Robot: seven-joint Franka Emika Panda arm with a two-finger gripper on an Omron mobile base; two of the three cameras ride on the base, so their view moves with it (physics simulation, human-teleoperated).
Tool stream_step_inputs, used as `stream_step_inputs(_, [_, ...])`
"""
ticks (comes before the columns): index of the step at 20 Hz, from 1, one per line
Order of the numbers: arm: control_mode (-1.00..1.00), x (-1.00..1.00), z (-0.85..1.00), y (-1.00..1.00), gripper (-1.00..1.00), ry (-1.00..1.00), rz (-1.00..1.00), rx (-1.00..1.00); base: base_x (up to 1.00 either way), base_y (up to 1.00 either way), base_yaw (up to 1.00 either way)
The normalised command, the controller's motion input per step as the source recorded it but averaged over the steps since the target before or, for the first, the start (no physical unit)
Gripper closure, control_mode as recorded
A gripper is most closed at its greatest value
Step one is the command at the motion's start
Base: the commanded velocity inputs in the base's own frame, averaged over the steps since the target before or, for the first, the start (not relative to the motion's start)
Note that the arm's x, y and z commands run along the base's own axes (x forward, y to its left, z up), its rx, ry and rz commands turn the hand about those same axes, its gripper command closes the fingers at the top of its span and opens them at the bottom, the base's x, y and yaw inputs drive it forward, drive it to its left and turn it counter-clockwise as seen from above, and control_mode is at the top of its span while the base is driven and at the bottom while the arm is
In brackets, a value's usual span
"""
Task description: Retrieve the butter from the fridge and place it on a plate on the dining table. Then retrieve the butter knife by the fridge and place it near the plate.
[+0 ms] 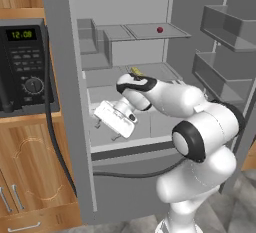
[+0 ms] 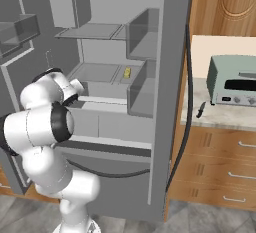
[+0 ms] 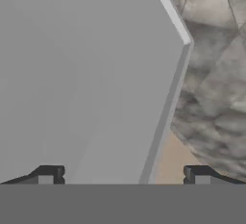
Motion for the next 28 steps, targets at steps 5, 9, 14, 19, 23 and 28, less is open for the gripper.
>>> stream_step_inputs(5, [-1.0,0.0,-0.22,-0.77,-1.0,-0.29,0.0,-0.43,0.0,0.0,0.0])
stream_step_inputs(9, [-1.0,0.0,-0.2,-0.6,-1.0,-0.36,0.04,-0.56,0.0,0.0,0.0])
stream_step_inputs(14, [-1.0,-0.01,-0.11,-0.8,-1.0,-0.42,0.11,-0.57,0.0,0.0,0.0])
stream_step_inputs(19, [-1.0,-0.3,0.16,-0.92,-1.0,-0.33,0.17,-0.27,0.0,0.0,0.0])
stream_step_inputs(23, [-1.0,-0.73,0.43,-0.66,-1.0,-0.21,0.36,0.0,0.0,0.0,0.0])
stream_step_inputs(28, [-1.0,-0.68,0.61,-0.32,-1.0,-0.05,0.3,-0.05,0.0,0.0,0.0])
